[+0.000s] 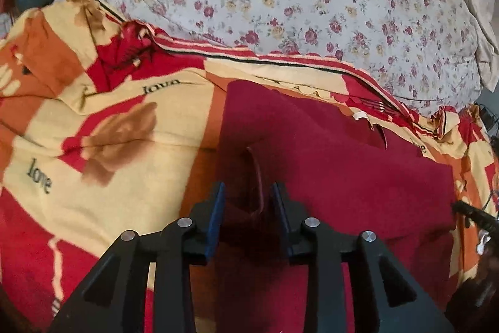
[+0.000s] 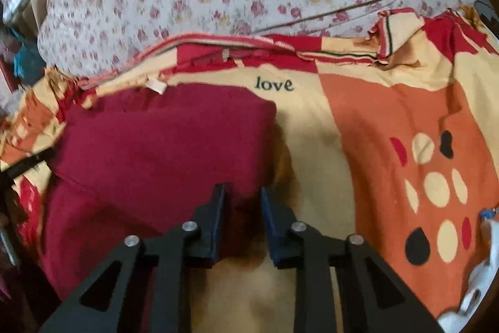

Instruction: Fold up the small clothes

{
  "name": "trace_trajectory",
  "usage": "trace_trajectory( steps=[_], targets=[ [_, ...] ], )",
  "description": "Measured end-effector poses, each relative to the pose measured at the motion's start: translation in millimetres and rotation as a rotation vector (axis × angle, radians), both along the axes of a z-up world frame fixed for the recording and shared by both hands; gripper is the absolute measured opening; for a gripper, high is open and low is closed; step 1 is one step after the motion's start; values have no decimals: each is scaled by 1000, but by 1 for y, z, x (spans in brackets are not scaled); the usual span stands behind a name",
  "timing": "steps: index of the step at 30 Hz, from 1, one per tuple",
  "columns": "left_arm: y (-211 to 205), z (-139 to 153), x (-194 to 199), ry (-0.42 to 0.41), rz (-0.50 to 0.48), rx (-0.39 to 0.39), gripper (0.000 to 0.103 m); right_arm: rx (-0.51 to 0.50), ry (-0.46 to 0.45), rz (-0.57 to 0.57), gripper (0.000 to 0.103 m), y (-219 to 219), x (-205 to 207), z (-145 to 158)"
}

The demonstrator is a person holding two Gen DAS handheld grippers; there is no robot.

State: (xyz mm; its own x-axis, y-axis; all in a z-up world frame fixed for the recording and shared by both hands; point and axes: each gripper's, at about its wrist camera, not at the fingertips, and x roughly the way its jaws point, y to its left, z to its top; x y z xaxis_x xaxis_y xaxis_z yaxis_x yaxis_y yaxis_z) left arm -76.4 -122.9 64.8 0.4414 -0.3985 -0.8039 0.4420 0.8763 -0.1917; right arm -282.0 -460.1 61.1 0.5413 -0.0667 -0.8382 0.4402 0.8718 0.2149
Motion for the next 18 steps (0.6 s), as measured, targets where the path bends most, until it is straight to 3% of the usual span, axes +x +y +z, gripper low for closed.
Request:
trace_trajectory(
  steps=[2,18],
  targets=[
    [1,0,-4,-10,6,13,11,43,-33,-32,50,-1,-5,3],
    [0,-5,-14,-50,40,56,11,-10,-19,16,50,39,-2,4]
  ],
)
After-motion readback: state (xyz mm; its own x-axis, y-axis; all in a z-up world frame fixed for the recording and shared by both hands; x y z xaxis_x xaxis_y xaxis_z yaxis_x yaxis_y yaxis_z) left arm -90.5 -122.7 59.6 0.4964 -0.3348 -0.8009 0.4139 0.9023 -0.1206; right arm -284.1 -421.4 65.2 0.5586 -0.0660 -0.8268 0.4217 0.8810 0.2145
